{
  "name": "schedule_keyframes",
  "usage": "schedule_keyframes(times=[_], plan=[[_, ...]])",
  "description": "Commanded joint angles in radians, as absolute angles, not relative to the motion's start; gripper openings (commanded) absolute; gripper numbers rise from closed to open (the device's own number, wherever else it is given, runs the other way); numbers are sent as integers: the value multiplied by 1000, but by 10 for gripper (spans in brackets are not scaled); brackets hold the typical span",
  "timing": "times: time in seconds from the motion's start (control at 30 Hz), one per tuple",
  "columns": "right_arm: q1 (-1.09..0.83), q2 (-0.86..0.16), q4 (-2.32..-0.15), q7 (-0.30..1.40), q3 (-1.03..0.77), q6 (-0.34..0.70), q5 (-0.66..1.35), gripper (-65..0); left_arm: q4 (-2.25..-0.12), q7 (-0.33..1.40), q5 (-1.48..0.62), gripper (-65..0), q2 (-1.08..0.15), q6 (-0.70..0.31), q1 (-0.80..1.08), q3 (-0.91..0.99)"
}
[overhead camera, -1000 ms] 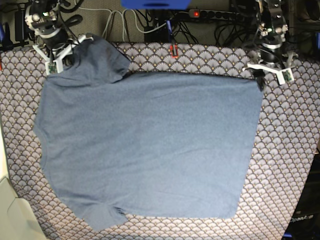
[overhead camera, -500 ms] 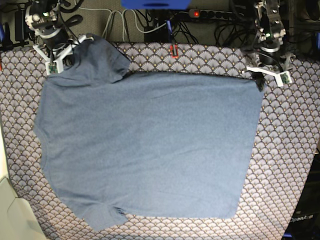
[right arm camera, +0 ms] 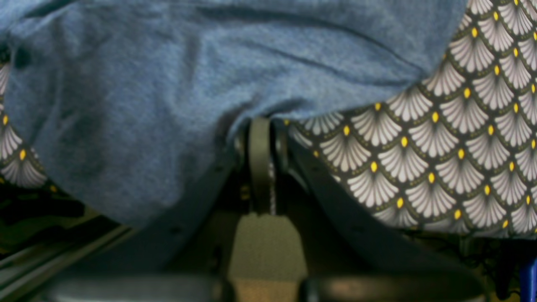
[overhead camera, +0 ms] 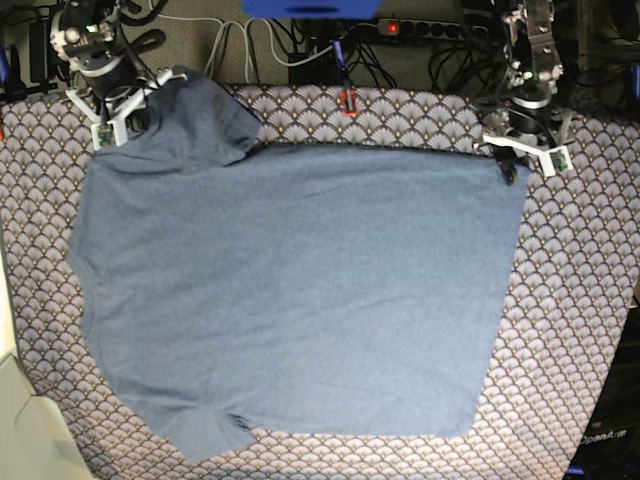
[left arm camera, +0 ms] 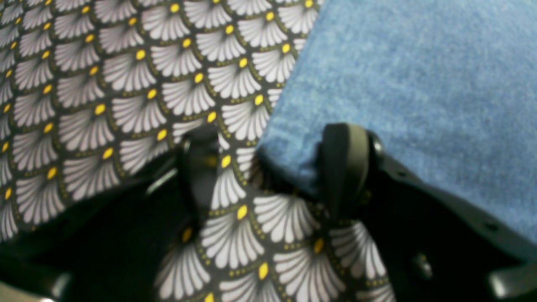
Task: Fold the T-shirt properly
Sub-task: 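Move the left gripper to the opposite shoulder edge and grasp it, then grasp the shoulder edges with both grippers and lift slightly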
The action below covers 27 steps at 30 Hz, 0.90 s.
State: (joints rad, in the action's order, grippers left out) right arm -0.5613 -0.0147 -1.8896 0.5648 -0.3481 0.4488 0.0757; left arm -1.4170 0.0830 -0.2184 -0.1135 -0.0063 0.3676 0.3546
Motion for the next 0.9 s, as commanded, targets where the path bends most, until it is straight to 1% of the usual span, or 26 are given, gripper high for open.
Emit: schedule_keyframes(times=[0.0,0.13,0.17,0.23,0.37,0.47,0.63,0.73,0.87], plan=[[-565,-21,-1905,545,-351,453,81,-650,-1426,81,-219,-269,-117,-4,366,358],[-565,-21,-1905,547,-351,453,81,-650,-1426,81,-219,-275,-117,-5,366,358],[-565,-21,-1905,547,-351,453,81,-650,-1426,81,-219,-291,-119,-5,366,358],[-565,-21,-1905,547,-351,453,81,-650,-1426,81,-219,-359,-120,-5,366,358],[-565,-21,-1905,547,-351,453,81,-650,-1426,81,-219,-545,-120,-5,366,358],[-565,-21,-1905,542,-351,453,81,-650,-1426,81,-219,-649,-120,-5,366,358],[-559,-25,-1911,541,-351,453,81,-650,-1445,81,-219,-641,-120,-5,371,358],[-555,-48,-1913,539,-351,453,85,-650,-1494,81,-219,-641,-124,-4,377,358],[-522,-53,-1926,539,-358,453,85,-650,-1552,82,-219,-641,-124,-4,377,363]])
